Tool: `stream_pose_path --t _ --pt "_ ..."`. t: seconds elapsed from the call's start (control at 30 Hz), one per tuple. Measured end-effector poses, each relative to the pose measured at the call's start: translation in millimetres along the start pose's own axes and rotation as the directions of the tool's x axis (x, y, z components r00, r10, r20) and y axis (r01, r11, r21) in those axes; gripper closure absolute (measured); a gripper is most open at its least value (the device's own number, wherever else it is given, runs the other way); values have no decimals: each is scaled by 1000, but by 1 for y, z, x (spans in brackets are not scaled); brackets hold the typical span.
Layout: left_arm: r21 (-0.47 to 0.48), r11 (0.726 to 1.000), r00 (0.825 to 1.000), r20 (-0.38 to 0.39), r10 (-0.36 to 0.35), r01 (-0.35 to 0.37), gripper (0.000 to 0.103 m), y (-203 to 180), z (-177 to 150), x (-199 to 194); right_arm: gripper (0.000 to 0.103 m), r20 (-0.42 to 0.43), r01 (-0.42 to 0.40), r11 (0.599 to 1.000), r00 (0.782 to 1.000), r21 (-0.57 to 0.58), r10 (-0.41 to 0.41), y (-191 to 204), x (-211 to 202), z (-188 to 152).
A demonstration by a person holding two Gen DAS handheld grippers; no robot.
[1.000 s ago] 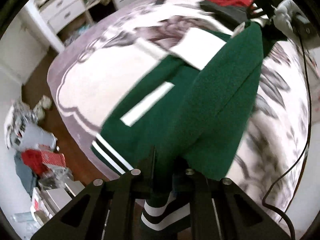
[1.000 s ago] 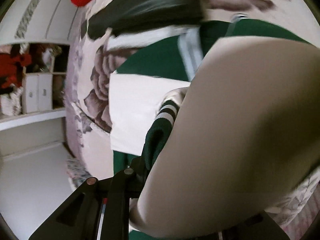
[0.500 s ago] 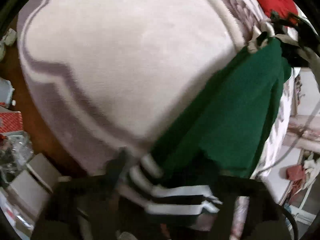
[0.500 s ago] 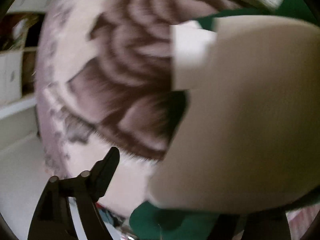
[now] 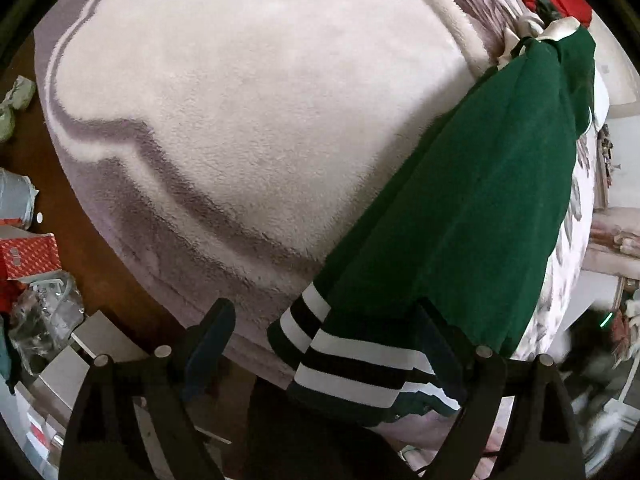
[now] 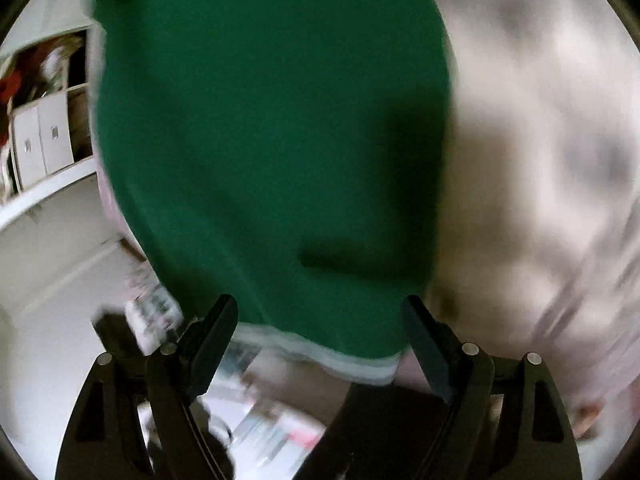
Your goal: Fold large clothes
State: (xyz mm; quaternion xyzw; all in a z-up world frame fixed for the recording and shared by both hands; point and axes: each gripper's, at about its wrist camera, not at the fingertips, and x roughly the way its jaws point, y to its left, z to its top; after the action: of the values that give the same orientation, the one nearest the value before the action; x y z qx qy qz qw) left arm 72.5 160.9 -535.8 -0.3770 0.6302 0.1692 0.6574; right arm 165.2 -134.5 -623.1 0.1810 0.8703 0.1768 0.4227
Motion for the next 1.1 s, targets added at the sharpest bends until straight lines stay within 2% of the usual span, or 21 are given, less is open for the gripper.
stream_pose_path --t 0.07,0.1,0.13,0.17,0.2,0.23,0.33,0.4,0.5,0.57,0.6,0.63,0.7,0.8,0.83,0.97,1.03,1.1 --pt "8 1000 1000 8 19 -19 13 -2 -1 -5 18 -39 -55 998 998 39 56 -28 35 -22" --pt "17 999 999 16 36 -36 13 -2 -3 -9 22 -21 -79 996 997 46 80 -37 45 -29" --pt "26 998 998 23 52 -53 13 -1 -5 -13 50 16 -90 995 996 42 89 -43 51 -36" --pt "29 997 998 26 64 -65 13 2 -6 -17 72 58 -75 996 996 43 72 -48 56 -43" --pt "29 997 997 32 75 -76 13 5 -9 -22 88 90 -98 993 992 68 92 -55 59 -49" --pt "26 997 996 36 76 -77 13 8 -12 -27 96 115 -116 989 988 96 105 -60 59 -57" --pt "9 998 997 43 62 -63 13 13 -21 -36 98 143 -115 986 985 117 98 -65 44 -84" --pt "-6 1000 999 45 21 -21 13 14 -28 -41 98 158 -129 984 981 120 110 -64 34 -96" --pt "-8 1000 1000 19 -25 25 13 8 -34 -25 98 153 -155 981 979 115 137 -65 29 -106" --pt "10 1000 1000 30 -9 9 16 2 -33 -5 98 153 -148 982 980 115 130 -69 31 -106" --pt "12 1000 999 54 0 -1 48 -2 -31 0 98 153 -159 978 979 134 138 -73 34 -103" --pt "19 1000 998 65 -10 8 88 -6 -30 8 98 148 -169 974 978 148 147 -75 36 -99" --pt "8 999 994 101 35 -36 95 -10 -29 8 98 140 -168 973 979 157 146 -78 35 -94" --pt "-7 998 982 178 67 -67 97 -3 -33 -11 98 126 -154 982 982 111 139 -58 48 -98" --pt "-11 998 982 177 66 -65 96 2 -32 -10 98 123 -148 985 983 92 136 -51 52 -100" --pt "-21 998 994 97 53 -51 96 28 -20 17 98 110 -89 993 991 77 80 -47 76 -94" --pt "29 998 996 61 58 -60 93 18 -15 9 98 84 -85 996 993 34 82 -42 86 -80" --pt "70 997 999 26 37 -38 93 11 -17 -9 96 35 -105 994 994 7 105 -43 88 -71"
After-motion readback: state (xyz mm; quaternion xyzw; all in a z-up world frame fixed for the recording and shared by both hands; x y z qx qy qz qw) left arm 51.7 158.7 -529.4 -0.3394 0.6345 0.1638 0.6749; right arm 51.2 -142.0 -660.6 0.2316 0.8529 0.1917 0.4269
